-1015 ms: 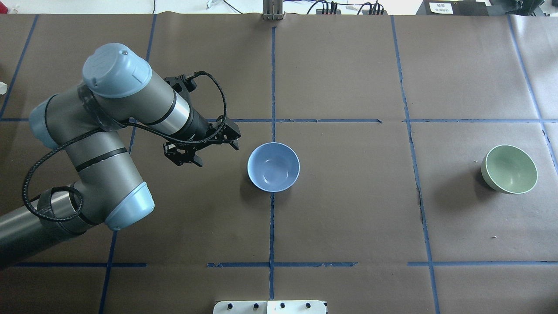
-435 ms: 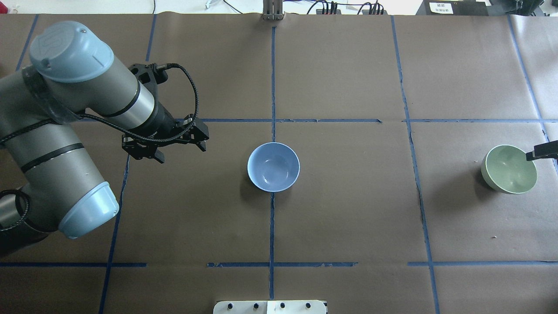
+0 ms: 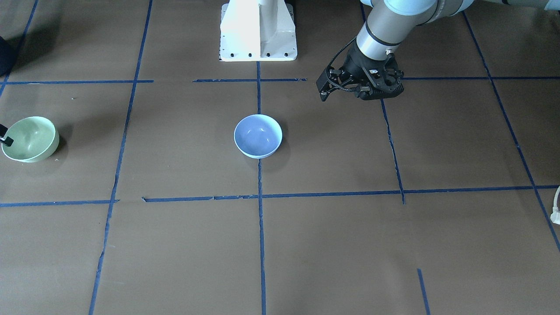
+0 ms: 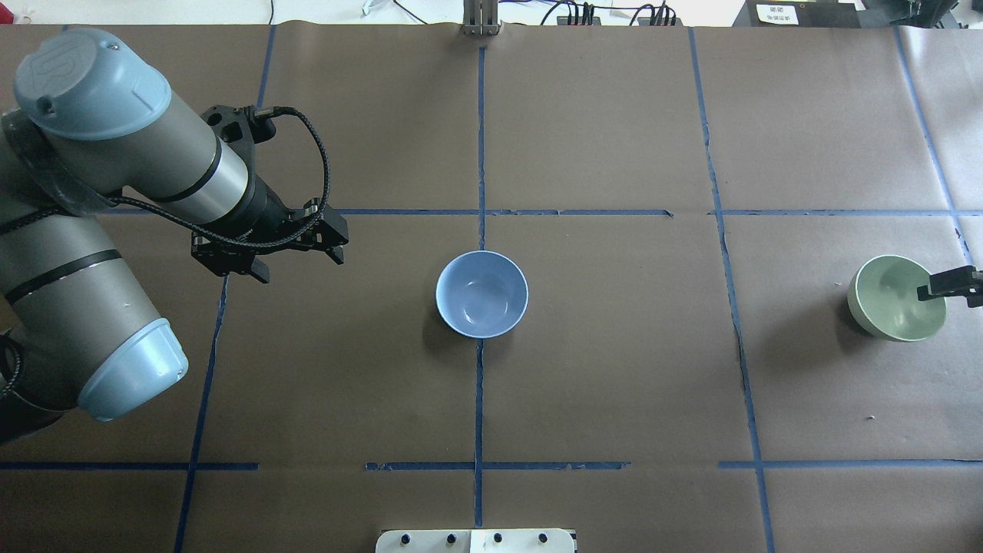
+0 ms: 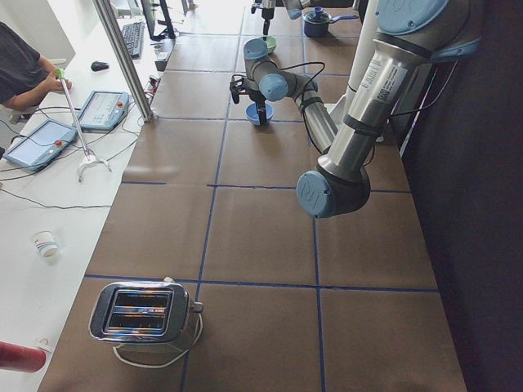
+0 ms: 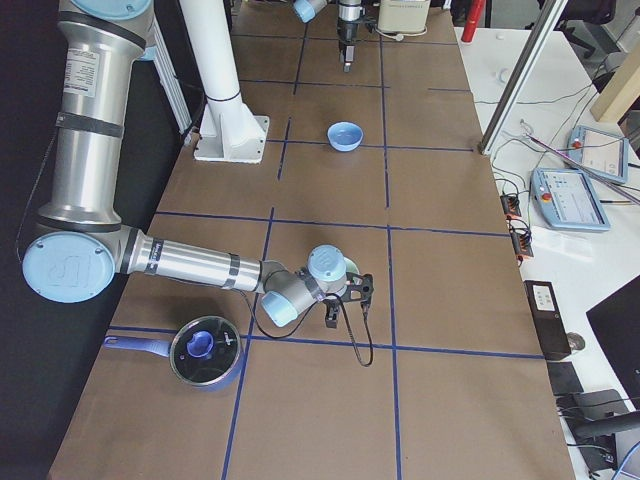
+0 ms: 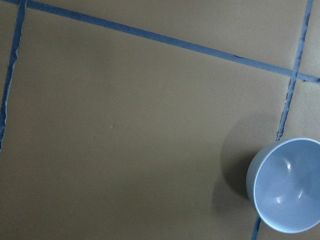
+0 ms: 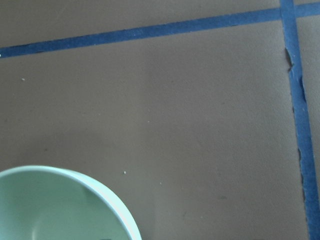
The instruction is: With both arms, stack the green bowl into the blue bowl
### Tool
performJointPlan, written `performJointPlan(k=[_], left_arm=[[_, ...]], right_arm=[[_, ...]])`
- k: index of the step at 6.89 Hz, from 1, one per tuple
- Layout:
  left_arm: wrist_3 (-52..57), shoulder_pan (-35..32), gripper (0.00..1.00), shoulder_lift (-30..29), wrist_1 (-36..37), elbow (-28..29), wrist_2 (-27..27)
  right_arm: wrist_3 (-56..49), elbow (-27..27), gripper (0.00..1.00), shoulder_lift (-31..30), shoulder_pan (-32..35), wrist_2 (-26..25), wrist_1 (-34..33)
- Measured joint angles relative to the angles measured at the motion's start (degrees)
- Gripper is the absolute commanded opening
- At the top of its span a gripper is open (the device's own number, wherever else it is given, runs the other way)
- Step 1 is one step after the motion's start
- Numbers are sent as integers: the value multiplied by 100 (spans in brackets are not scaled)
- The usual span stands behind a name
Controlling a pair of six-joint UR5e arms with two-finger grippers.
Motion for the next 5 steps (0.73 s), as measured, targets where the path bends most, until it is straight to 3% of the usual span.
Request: performJointPlan(k=[1,5], left_arm=[[7,-32,100,5,2,-3,-4],[2,-54,100,78,2,-28,2]], right_arm=[[54,4,1,5,-11,24,8],[97,140,0,32,-12,385,34]])
